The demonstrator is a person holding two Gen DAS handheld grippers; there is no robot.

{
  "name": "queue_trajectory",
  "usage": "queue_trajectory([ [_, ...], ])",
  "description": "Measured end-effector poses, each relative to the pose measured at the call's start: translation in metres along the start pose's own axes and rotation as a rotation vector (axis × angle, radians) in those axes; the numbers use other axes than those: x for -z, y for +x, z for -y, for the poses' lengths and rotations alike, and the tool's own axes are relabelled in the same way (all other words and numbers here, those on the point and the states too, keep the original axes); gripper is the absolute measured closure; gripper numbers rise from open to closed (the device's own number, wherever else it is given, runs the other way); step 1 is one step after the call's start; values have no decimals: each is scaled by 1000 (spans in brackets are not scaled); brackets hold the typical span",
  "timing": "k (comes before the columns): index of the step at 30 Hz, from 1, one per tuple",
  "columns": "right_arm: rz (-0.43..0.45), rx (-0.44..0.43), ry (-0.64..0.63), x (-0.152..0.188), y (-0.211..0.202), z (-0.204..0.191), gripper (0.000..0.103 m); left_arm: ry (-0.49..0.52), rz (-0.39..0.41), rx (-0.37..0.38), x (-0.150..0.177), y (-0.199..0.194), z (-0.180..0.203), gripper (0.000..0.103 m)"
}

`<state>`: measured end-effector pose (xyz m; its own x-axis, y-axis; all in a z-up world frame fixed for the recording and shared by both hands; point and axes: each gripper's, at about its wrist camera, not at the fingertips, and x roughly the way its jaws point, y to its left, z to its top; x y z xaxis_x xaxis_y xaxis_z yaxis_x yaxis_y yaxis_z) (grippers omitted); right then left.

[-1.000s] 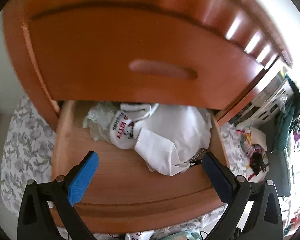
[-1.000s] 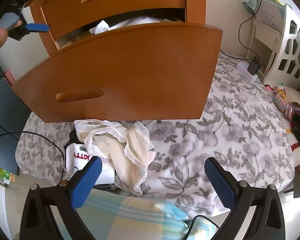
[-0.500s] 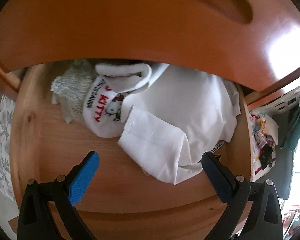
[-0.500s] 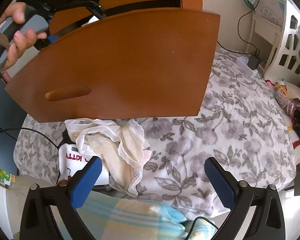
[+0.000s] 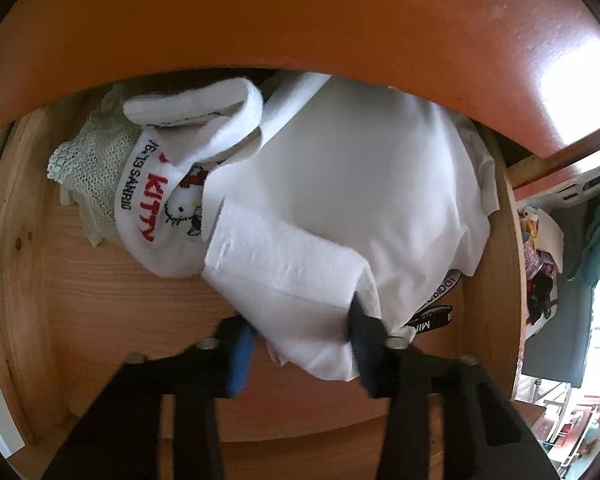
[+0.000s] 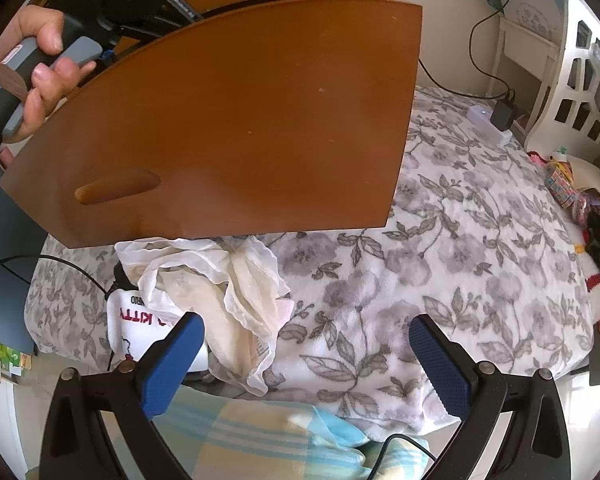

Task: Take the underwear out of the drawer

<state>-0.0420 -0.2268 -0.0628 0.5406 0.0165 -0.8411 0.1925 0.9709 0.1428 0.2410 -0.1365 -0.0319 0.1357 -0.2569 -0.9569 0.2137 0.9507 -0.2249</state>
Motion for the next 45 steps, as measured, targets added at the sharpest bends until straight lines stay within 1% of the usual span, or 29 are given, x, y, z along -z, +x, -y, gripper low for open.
queue_trajectory([
  [1,0,0,-1,0,0,0,0,-3,3,6,1,-1,-1,79],
  [2,1,1,-1,0,0,0,0,-4,7,15,2,-2,-2,84],
  [3,1,1,0,0,-1,0,0,-4,10,27,4,-2,-3,90],
  [6,4,3,3,0,-2,0,0,4,38,50,10,-10,-4,95],
  [7,5,5,4,-1,-3,0,0,4,48,61,13,-16,-10,96],
  [9,9,8,5,-1,-5,-1,0,-2,71,94,19,-28,-17,97],
  [14,18,10,-1,-2,-11,-4,0,15,138,145,30,-54,-23,98],
  [24,50,21,-10,-1,-29,-11,0,58,297,292,37,-117,-29,100],
  [25,53,21,-12,0,-30,-12,0,65,308,301,32,-116,-28,100],
  [30,66,23,-20,1,-36,-17,0,100,373,351,46,-146,-31,100],
  [32,69,24,-23,2,-38,-19,0,101,389,362,50,-152,-38,100],
  [35,75,24,-32,3,-42,-23,0,101,419,377,57,-158,-37,102],
  [38,82,20,-41,4,-45,-27,0,101,433,346,60,-160,-35,102],
  [41,88,19,-46,5,-48,-29,0,78,400,316,57,-154,-39,102],
  [44,88,17,-46,5,-49,-30,0,67,351,239,49,-137,-39,101],
  [45,88,17,-46,5,-49,-30,0,61,328,208,45,-129,-40,99],
])
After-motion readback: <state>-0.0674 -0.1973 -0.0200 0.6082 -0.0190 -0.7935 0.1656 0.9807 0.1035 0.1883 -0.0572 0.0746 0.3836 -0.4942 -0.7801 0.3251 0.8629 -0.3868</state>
